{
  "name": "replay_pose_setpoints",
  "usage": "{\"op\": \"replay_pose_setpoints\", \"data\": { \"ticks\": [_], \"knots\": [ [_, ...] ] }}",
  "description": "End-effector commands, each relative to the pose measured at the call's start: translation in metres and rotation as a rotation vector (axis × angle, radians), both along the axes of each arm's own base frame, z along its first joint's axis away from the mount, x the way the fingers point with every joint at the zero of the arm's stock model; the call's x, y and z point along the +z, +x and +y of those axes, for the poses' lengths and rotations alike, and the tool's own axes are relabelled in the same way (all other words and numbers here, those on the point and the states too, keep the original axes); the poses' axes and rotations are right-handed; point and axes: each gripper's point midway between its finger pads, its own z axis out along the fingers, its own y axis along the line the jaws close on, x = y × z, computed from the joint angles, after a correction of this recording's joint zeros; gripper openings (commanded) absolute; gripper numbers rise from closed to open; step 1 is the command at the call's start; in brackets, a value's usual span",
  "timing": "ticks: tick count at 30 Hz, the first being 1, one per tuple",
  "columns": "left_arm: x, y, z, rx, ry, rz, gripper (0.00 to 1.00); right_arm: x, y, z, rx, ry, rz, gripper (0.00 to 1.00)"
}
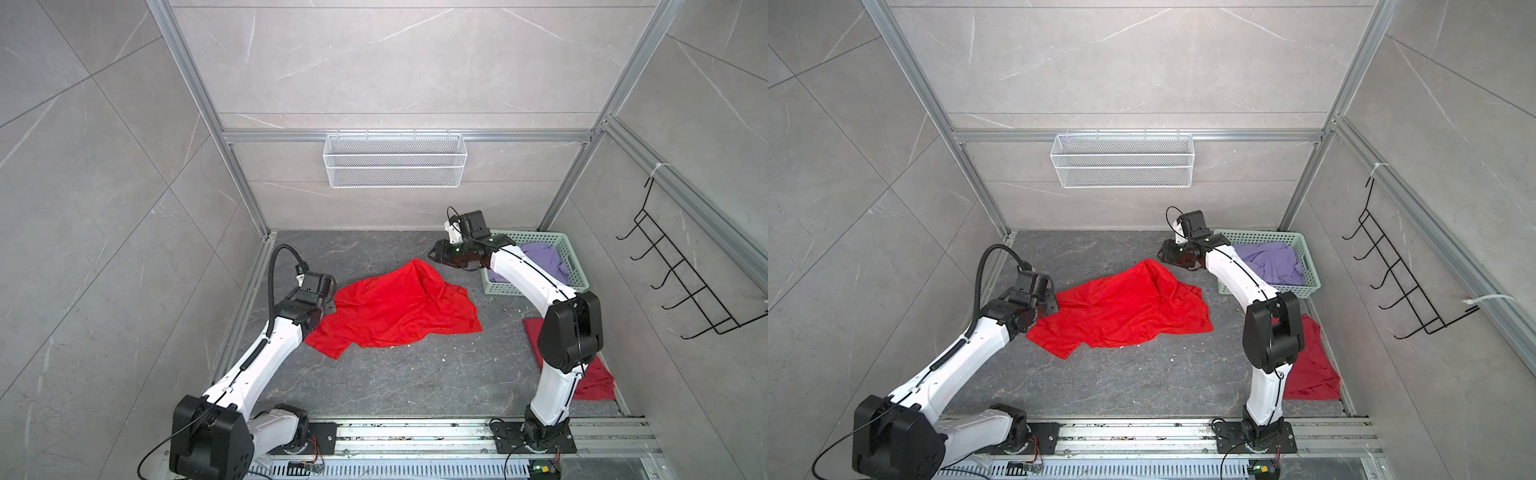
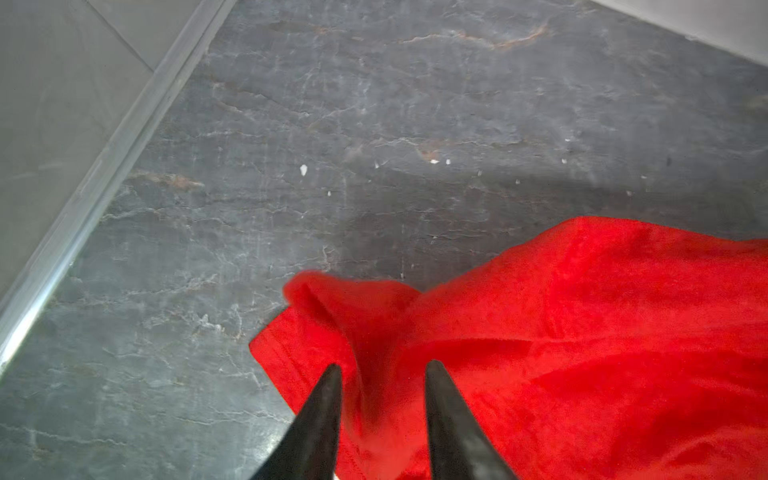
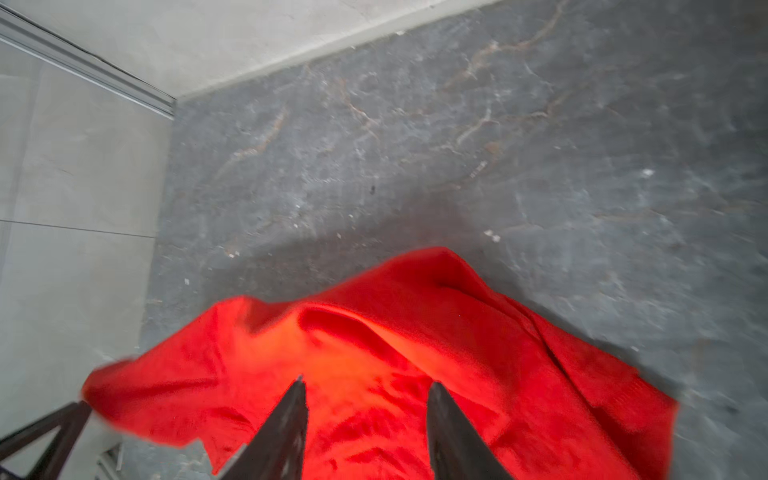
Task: Fold and stack the t-shirts
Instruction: 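Grasp the near hem of the red t-shirt with both grippers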
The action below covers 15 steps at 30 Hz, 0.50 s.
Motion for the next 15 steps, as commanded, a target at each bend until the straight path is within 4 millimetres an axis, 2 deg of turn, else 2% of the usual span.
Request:
{"op": "replay_pose_setpoints", "data": {
  "ticks": [1, 4, 8, 12, 15],
  "knots": [
    [0.014, 0.007, -0.003, 0.014, -0.027, -0.008, 0.61, -0.008, -0.024, -0.027, -0.035, -0.118, 0.018, 0.5],
    [0.008, 0.001, -0.024, -0.065, -0.099, 0.024, 0.67, -0.026, -0.044, -0.041, -0.063, -0.164, 0.06, 0.51],
    [0.001, -0.022, -0.071, -0.21, -0.214, 0.069, 0.67, -0.045, -0.072, -0.051, -0.095, -0.144, 0.105, 0.52],
    [-0.029, -0.058, -0.117, -0.279, -0.332, 0.186, 0.67, -0.059, -0.091, -0.063, -0.161, -0.147, 0.137, 0.53],
    [-0.052, -0.08, -0.139, -0.28, -0.374, 0.267, 0.66, -0.067, -0.101, -0.067, -0.19, -0.127, 0.156, 0.54]
  ]
}}
